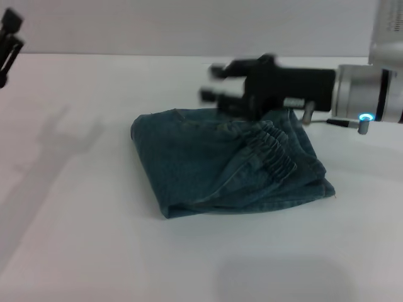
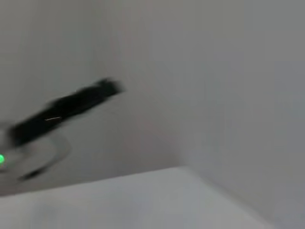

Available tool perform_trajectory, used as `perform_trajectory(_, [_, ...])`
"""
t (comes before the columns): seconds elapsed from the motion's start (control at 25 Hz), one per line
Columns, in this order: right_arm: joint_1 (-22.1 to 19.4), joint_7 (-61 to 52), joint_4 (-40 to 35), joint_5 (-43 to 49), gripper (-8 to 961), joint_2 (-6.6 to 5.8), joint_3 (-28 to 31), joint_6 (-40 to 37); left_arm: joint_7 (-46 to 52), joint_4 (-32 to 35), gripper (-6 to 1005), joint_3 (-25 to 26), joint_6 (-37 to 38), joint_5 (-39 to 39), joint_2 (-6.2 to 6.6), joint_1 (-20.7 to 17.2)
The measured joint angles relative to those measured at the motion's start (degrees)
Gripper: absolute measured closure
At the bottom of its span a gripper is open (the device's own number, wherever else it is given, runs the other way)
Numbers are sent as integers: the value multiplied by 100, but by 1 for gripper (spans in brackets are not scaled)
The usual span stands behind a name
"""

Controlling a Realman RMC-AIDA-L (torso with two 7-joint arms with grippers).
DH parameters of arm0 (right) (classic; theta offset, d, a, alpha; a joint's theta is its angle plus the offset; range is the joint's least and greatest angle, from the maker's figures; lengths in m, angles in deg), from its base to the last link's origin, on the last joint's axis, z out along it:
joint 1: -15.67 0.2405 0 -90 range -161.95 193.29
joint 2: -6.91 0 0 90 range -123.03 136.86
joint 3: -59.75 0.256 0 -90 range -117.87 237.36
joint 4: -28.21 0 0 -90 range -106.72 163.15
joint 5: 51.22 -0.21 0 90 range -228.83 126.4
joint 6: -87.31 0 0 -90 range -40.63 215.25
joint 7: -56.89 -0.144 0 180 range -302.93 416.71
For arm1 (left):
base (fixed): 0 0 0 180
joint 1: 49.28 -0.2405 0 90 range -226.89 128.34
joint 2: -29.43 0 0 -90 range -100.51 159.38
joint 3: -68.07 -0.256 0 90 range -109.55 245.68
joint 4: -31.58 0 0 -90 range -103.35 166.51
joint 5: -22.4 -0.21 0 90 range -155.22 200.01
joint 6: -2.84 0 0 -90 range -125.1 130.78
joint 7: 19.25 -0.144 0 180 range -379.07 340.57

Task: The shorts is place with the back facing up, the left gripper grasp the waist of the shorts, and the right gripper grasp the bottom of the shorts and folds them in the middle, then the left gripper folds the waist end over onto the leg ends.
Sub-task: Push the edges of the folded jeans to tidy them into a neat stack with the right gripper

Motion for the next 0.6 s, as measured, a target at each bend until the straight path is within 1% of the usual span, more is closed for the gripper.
perform_trajectory(0.16, [326, -769, -476, 927, 486, -23, -13, -1217, -1, -186, 173, 3, 141, 62, 0, -175])
perform_trajectory(0.24, [562, -1070, -551, 1324, 486, -49, -29, -1784, 2, -304, 173, 3, 220, 63, -8, -192])
perform_trajectory(0.32, [752, -1270, -558, 1630, 486, -52, -53, -2118, 18, -418, 173, 5, 295, 63, -13, -194])
perform_trajectory(0.36, [827, -1356, -555, 1785, 486, -44, -63, -2230, 30, -451, 173, 5, 314, 63, -15, -197])
perform_trajectory(0.44, [983, -1495, -518, 2166, 486, 17, -104, -2225, 51, -472, 173, 6, 331, 64, -16, -202])
perform_trajectory(0.6, [1178, -1551, -215, 2381, 485, 71, -456, -1818, 66, -487, 173, 6, 383, 64, -18, -205])
